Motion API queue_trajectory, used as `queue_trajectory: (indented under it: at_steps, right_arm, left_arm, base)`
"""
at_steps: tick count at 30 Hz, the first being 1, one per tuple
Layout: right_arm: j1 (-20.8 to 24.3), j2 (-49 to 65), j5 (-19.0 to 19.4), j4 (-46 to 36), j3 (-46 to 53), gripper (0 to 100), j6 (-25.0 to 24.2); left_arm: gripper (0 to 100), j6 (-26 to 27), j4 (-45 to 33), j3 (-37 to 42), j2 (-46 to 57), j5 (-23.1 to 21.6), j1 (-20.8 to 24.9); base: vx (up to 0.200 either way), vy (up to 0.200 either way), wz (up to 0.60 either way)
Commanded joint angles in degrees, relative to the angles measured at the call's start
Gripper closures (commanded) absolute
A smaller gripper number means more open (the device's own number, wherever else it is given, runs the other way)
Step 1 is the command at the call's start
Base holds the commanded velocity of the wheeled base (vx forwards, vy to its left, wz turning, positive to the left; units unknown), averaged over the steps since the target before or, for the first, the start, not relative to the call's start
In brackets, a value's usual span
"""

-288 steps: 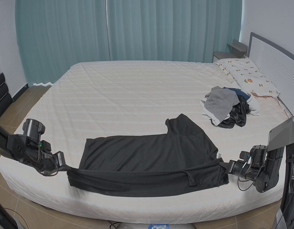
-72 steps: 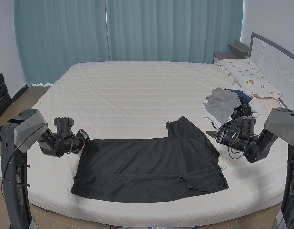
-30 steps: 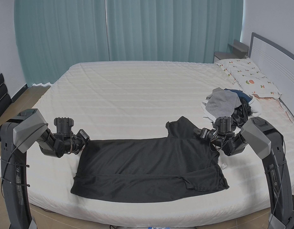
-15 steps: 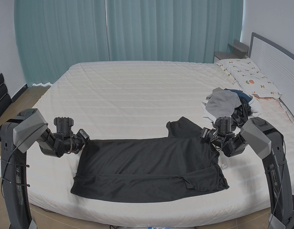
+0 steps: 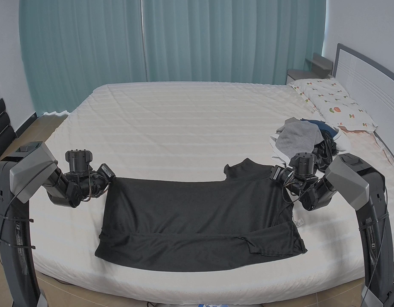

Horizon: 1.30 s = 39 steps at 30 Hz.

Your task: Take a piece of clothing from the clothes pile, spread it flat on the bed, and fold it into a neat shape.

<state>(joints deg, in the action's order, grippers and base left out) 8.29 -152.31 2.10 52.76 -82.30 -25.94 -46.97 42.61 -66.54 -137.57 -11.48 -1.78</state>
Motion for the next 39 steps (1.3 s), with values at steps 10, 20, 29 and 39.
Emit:
queue_trajectory:
  at_steps: [10, 20, 29, 39]
  right_arm:
    - [0.1, 0.6, -2.2, 1.8, 0.5, 100, 0.0]
    - [-0.8, 5.7, 0.9, 1.8, 7.2, 100, -0.2]
    - [-1.6, 8.0, 4.2, 2.7, 11.0, 100, -0.2]
    - [-1.6, 8.2, 4.0, 4.3, 11.7, 100, -0.7]
  left_arm:
    - [100, 2.8, 1.3, 2.1, 0.0, -0.6, -1.7]
    - [100, 5.7, 8.8, 7.6, 1.0, -5.9, -2.6]
    - [100, 8.2, 19.5, 14.5, 1.3, -15.3, -6.2]
    - [100, 8.2, 25.8, 18.2, 1.4, -19.2, -6.7]
  base:
    - [0.0, 0.0, 0.0]
    - [0.0, 0.0, 0.0]
    - [0.0, 0.0, 0.0]
    - [0.0, 0.0, 0.0]
